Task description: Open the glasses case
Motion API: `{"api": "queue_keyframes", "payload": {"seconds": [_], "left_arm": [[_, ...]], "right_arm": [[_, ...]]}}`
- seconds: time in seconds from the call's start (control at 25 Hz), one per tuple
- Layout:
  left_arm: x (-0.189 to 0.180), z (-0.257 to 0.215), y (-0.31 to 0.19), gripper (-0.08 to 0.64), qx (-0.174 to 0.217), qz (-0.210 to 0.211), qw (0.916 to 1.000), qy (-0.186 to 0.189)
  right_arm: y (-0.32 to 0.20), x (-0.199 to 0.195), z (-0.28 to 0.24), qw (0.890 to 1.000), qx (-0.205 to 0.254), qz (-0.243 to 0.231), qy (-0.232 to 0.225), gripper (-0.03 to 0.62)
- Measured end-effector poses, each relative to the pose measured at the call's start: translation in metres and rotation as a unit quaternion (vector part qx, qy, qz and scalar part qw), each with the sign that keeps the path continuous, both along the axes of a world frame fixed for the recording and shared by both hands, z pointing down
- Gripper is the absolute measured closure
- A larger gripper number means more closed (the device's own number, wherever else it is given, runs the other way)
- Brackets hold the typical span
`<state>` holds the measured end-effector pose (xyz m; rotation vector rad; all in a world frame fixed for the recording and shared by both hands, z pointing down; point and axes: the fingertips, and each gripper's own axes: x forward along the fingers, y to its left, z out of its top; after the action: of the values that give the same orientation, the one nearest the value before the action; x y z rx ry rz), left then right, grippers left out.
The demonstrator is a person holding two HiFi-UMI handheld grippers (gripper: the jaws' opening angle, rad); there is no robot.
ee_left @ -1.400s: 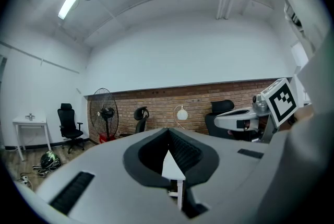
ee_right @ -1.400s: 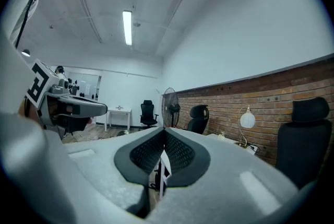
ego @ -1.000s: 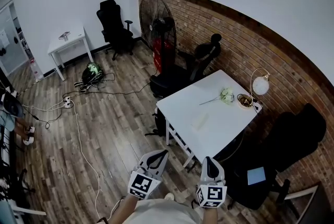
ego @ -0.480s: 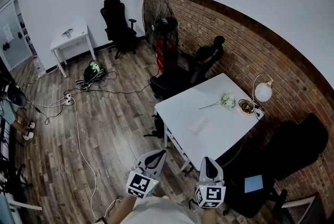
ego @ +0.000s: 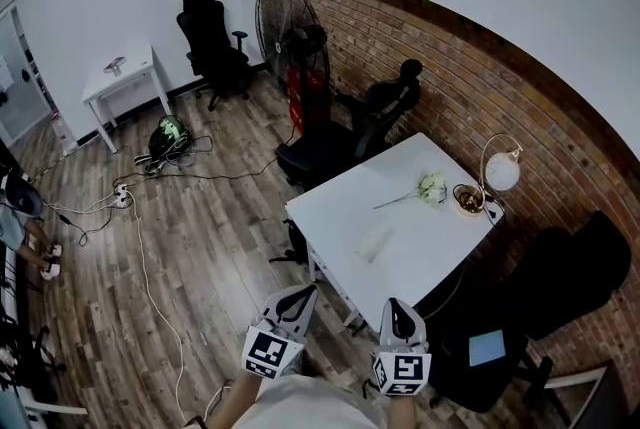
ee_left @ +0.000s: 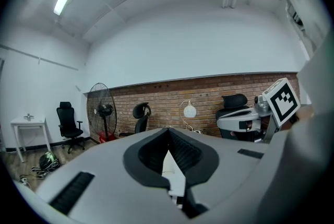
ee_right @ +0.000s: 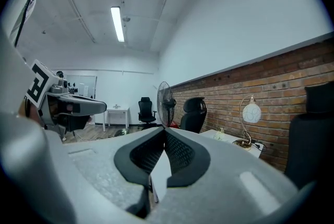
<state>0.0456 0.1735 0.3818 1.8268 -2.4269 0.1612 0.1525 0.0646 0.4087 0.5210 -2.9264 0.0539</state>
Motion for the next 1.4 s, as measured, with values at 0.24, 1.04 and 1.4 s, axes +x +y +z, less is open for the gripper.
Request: {"api": "queue_keyframes", "payload": {"seconds": [0.24, 1.04, 1.4], "left_arm": [[-0.028, 0.000, -0.029, 0.555, 0.003, 0.016, 0.9999, 0.002], [-0.184, -0.007, -0.096, 0.555, 0.013, 0.063, 0.9979, 0.005], [-0.241, 0.005, -0.118, 0.555, 0.022, 0.093, 0.9953, 0.016]], "right_arm": [[-0.024, -0.024, -0.001, 1.000, 0.003, 0.016, 0.004, 0.588], [-0.074, -0.175, -0.009, 0.998, 0.010, 0.060, 0.022, 0.588], [-0.088, -0.229, -0.002, 0.995, 0.018, 0.092, 0.033, 0.588]]}}
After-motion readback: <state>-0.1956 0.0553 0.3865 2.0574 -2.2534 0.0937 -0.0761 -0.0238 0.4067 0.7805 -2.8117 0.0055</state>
